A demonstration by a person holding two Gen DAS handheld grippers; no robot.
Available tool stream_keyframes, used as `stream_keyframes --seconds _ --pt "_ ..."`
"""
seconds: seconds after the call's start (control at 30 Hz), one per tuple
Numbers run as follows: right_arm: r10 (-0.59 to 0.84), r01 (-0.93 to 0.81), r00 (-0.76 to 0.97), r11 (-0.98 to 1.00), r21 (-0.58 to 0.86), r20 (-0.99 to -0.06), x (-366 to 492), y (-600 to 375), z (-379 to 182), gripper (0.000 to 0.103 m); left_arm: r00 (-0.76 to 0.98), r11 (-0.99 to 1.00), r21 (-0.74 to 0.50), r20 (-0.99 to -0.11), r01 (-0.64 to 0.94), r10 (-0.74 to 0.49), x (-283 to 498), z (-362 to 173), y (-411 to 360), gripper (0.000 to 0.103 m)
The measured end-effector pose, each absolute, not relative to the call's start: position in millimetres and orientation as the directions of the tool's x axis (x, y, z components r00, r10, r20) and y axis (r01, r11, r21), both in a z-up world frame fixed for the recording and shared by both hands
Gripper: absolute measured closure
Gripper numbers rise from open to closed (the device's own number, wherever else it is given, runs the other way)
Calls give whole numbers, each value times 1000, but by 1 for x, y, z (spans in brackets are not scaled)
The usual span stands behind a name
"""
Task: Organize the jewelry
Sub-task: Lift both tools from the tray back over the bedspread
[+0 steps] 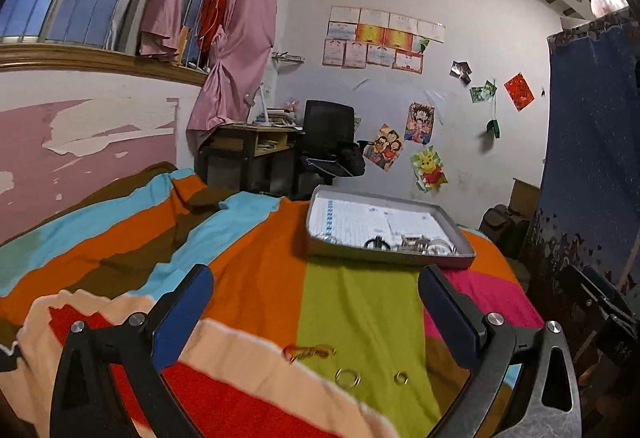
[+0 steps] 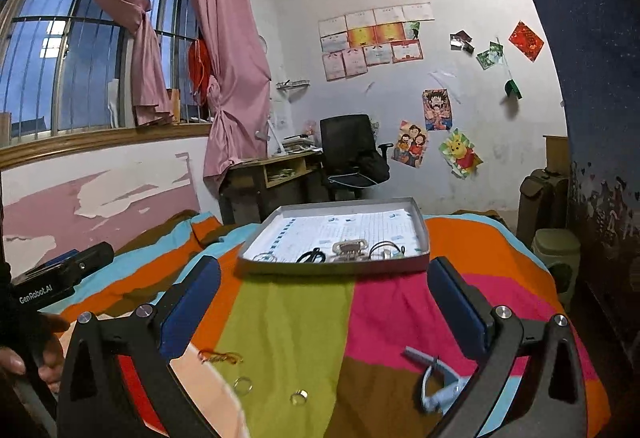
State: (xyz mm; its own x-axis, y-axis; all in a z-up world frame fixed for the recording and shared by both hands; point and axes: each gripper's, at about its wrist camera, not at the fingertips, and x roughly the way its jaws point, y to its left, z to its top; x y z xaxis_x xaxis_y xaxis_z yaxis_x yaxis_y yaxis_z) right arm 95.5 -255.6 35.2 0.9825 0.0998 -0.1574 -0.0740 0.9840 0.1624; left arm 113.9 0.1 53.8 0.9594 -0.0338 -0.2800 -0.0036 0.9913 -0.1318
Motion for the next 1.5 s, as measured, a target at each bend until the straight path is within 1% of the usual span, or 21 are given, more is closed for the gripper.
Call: stream_keyframes --seconds 0.17,0.27,0.47,0.57,0.67,0.77,1.03,1.5 --pt "91 -67 982 987 146 -166 61 -247 25 1 960 992 -124 -279 -19 -17 86 47 11 0" --pt "85 -59 980 988 143 -183 44 -240 20 1 957 991 -130 -290 -24 -14 73 42 16 0" --pt "81 -45 970 986 158 -231 20 -237 7 1 953 995 -99 -303 -16 -15 52 33 17 0" --pt "66 -30 970 988 154 -234 9 -233 3 1 952 993 -114 -305 -4 -31 41 25 20 0" --pt "52 -14 969 988 153 -242 -1 -229 0 1 951 995 -95 -307 5 -34 31 18 20 0" --pt "35 4 970 988 156 -242 -12 -224 -1 1 950 994 -107 -309 2 -35 24 14 23 0" --pt "11 15 978 992 122 -208 -30 -215 4 1 952 994 -112 -306 -9 -26 20 15 26 0" --pt "29 -2 971 993 115 -239 -9 -210 -2 1 938 996 -88 -345 -9 -22 42 8 25 0"
